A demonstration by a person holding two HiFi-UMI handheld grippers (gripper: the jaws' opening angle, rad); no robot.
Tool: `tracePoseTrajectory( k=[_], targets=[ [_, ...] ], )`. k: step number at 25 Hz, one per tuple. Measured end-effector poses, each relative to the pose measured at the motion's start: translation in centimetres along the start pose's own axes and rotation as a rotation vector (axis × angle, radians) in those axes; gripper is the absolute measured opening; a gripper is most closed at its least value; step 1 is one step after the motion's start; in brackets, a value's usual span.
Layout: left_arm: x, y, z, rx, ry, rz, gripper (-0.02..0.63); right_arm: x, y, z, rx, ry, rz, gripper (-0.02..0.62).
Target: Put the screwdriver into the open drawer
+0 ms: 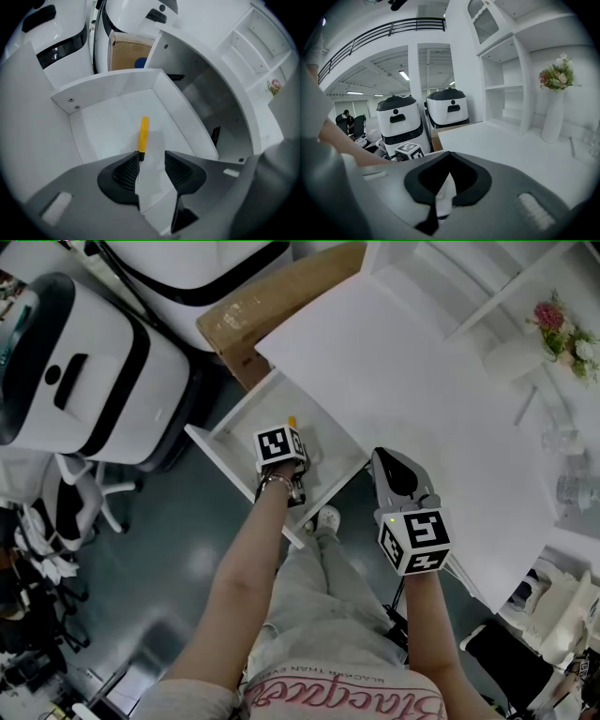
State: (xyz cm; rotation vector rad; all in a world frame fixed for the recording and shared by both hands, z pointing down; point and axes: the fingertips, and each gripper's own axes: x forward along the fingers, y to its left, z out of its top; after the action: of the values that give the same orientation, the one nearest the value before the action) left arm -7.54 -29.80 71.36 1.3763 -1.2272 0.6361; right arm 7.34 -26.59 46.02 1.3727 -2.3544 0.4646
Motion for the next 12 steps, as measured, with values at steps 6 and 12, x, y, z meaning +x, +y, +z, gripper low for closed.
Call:
tracePoseTrajectory(
  k=[6, 12],
  targets=[
    [-1.7, -0.8, 0.3, -0.008, -0.021, -0.036, 0.192, -0.7, 0.5, 0.9, -0.006, -0.016, 0.003, 0.002],
    [-3.3, -1.6, 0.7, 0.011, -0.036, -0.05, 0.193, -1.3, 0.9, 2.3, -0.06, -0.033, 0.0, 0.002]
  ],
)
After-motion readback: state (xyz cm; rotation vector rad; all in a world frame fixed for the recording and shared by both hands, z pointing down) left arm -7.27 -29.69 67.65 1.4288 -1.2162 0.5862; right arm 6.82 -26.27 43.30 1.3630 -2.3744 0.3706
